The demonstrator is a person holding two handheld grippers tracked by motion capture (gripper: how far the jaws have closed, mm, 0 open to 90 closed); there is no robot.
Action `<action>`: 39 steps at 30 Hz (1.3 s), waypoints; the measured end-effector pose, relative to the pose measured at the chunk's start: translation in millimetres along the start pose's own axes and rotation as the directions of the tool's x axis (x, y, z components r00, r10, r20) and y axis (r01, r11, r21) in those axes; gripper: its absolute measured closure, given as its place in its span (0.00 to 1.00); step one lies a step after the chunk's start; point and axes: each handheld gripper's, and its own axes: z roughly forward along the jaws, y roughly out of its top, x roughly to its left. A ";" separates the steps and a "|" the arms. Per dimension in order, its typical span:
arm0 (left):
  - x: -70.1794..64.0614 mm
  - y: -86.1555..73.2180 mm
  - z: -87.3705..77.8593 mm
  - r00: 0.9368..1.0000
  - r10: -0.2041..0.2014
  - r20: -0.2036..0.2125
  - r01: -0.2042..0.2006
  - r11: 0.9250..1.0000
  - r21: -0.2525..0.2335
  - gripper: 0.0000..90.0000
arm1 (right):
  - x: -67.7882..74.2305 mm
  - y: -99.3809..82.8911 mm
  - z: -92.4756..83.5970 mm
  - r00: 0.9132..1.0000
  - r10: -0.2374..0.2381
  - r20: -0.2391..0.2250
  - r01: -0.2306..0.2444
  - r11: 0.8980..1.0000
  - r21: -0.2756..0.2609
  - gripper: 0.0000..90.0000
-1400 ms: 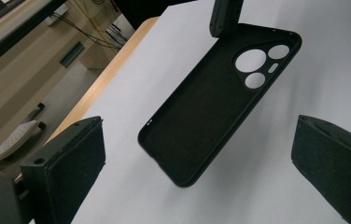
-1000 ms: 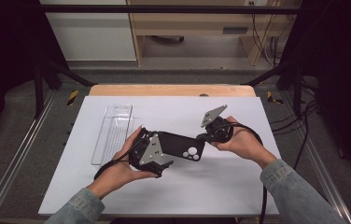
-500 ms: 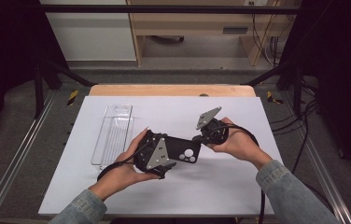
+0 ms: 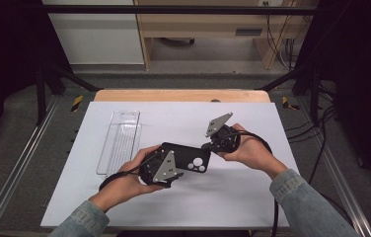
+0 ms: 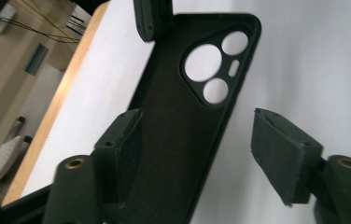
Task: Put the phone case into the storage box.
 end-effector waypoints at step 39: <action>-0.4 -1.5 4.5 0.989 0.133 0.057 -0.138 0.987 0.083 0.82 | 0.5 4.0 -5.9 1.000 -0.011 -0.008 0.011 1.000 -0.015 0.99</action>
